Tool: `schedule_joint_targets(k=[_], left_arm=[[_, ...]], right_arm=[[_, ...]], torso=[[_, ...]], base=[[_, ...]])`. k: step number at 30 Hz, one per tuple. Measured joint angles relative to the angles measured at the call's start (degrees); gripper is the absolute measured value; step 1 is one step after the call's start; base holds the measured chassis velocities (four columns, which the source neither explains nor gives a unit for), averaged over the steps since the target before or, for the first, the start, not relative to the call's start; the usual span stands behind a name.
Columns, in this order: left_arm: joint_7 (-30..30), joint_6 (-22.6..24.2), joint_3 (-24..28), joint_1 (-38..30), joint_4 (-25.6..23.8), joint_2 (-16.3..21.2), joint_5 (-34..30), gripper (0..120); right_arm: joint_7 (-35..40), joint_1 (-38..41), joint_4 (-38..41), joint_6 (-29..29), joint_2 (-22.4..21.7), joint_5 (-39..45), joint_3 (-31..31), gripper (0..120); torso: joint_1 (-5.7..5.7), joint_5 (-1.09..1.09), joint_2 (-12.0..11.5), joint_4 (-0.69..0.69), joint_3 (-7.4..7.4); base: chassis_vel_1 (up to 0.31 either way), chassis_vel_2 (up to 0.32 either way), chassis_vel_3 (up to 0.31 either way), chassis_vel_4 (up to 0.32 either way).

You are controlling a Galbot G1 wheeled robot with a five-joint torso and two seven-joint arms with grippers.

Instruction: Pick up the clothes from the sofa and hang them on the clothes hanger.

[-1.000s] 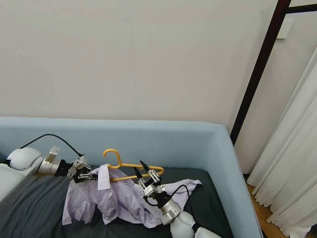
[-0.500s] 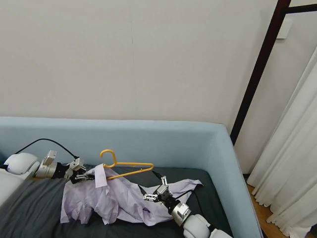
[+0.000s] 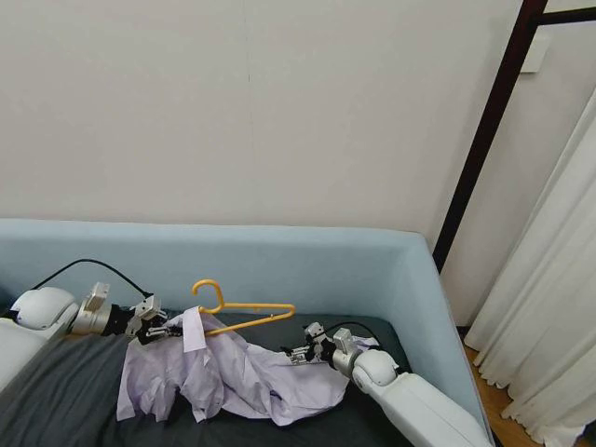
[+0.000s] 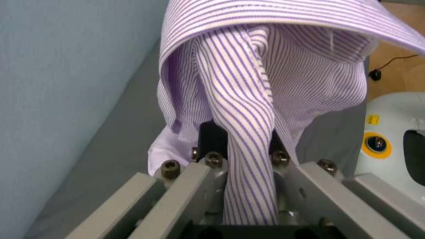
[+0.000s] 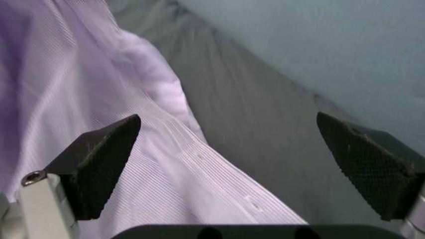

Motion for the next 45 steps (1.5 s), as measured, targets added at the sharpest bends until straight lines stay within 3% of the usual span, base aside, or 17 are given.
schedule_joint_targets(k=[6,15,24,28,30,33,45], left_arm=[[0.02,-0.65,-0.39,0.32,0.48,0.60,-0.08,2],[0.17,-0.70,-0.23,0.39,0.63,0.07,0.04,2],[0.20,-0.54,-0.12,0.30,0.28,-0.34,0.20,2],[0.21,-0.52,-0.08,0.21,0.60,-0.79,0.44,2],[0.22,-0.52,-0.08,0.20,0.62,-0.84,0.46,2],[0.27,-0.55,-0.07,0.16,0.87,-0.94,0.52,2],[0.63,-0.97,-0.11,0.19,1.33,-0.92,0.54,2]], right_arm=[[-7.51,3.52,-10.99,-0.90,5.73,-10.59,5.16,100],[-10.89,4.36,-14.92,-3.91,8.59,-21.26,7.59,100],[-9.36,4.29,-15.55,-5.93,9.56,-24.47,8.29,100],[-9.47,4.03,-14.94,-5.61,9.57,-24.31,8.20,84],[-9.52,4.02,-14.91,-5.52,9.56,-24.30,8.19,82],[-9.92,3.75,-14.73,-4.85,9.58,-24.34,8.03,65],[-9.75,3.36,-15.03,-4.42,9.48,-26.50,8.29,24]], torso=[[0.00,-0.01,0.00,0.00,0.00],[0.00,-0.01,0.00,-0.02,0.00],[0.00,0.00,0.00,-0.02,-0.01],[0.00,0.00,0.00,-0.02,-0.01],[0.00,0.00,0.00,-0.01,-0.01],[0.00,0.00,0.00,-0.02,-0.01],[0.00,0.00,0.00,-0.01,-0.01]], base=[[0.000,0.000,0.000,0.000],[0.000,0.000,0.000,0.000],[0.000,0.000,0.000,0.000],[0.000,0.000,0.000,0.000],[0.000,0.000,0.000,0.000],[0.000,0.000,0.000,0.000],[0.000,0.000,0.000,0.000]])
